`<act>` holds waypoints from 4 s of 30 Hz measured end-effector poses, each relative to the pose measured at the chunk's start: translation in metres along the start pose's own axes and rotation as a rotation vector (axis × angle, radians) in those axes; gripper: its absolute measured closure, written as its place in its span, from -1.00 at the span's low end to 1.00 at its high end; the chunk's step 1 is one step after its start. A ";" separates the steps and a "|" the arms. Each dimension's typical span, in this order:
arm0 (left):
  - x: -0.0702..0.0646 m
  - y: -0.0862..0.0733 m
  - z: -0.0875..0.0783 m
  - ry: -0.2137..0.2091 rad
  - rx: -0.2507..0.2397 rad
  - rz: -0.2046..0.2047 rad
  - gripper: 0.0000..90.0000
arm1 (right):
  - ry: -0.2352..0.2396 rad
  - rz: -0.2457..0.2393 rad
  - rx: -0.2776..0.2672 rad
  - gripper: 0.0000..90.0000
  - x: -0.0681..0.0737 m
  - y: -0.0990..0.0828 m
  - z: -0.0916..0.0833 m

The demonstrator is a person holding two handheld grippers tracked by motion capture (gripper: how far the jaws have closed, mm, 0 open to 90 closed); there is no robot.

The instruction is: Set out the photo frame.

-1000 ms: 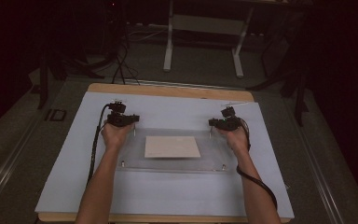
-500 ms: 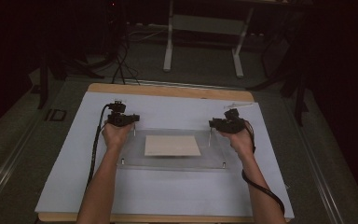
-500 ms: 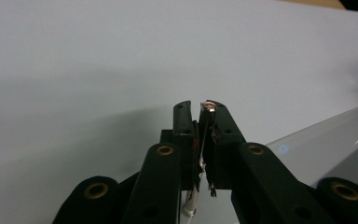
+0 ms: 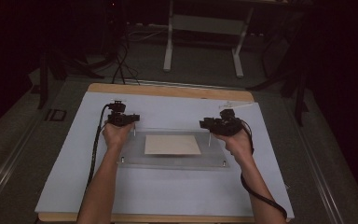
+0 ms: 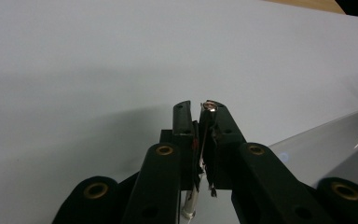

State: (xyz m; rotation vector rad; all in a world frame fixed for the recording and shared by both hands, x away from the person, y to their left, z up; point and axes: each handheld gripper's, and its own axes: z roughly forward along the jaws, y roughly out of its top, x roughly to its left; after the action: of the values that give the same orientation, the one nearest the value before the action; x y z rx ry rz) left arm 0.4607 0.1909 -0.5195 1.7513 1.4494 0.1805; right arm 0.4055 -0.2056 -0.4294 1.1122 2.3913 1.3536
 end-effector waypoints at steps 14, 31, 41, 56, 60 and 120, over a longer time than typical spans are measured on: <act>0.001 0.001 0.001 -0.002 -0.002 -0.015 0.86 | 0.056 -0.127 -0.035 0.97 0.065 -0.004 -0.030; 0.001 0.002 0.002 -0.003 0.003 -0.023 0.86 | 0.152 -0.208 -0.031 1.00 0.121 -0.033 -0.036; 0.001 0.002 0.002 -0.004 0.006 -0.035 0.85 | 0.178 -0.219 -0.018 1.00 0.137 -0.054 -0.034; 0.002 0.004 0.002 -0.009 0.023 -0.029 0.85 | 0.002 -0.217 -0.025 1.00 0.145 -0.084 -0.004; 0.004 0.002 0.002 -0.033 0.011 -0.039 0.84 | -0.012 -0.205 -0.052 1.00 0.145 -0.083 -0.005; -0.003 -0.068 -0.127 -0.167 -0.211 0.232 0.48 | -0.010 -0.185 -0.084 1.00 0.144 -0.079 -0.006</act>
State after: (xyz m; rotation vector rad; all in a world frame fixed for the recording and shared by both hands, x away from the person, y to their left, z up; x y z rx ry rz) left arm 0.3353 0.2511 -0.4818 1.7128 1.0670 0.2907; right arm 0.2604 -0.1360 -0.4602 0.8508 2.3396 1.3679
